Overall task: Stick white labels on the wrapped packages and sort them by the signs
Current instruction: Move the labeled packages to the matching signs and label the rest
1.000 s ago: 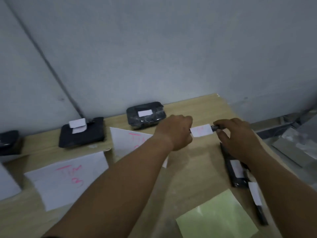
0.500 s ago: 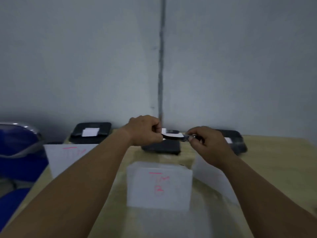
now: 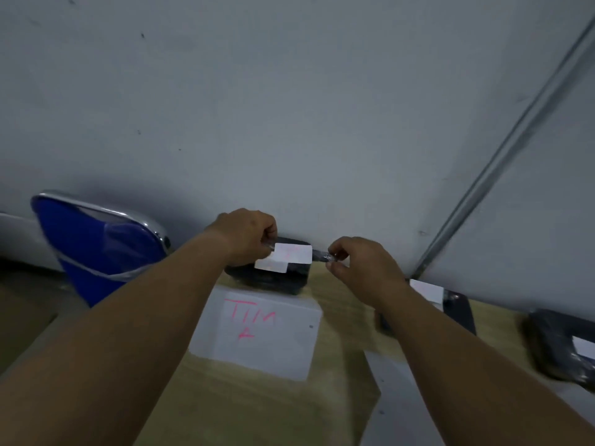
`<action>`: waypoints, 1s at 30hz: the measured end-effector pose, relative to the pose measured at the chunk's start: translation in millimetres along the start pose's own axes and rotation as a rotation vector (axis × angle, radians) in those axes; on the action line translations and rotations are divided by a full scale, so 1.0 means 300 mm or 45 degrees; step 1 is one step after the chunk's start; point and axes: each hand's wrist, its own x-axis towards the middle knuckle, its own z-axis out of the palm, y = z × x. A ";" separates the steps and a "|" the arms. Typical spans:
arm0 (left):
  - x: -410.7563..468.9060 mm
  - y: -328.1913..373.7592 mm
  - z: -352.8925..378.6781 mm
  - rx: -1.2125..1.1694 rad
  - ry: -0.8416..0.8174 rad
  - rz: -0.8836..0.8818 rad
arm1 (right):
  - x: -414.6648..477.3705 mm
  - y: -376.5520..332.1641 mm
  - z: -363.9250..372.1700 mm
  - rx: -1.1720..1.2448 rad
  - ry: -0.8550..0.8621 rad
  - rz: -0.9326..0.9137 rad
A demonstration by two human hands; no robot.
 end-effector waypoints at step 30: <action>0.188 -0.198 0.157 0.035 0.200 -0.006 | 0.226 -0.044 0.223 -0.066 -0.136 0.277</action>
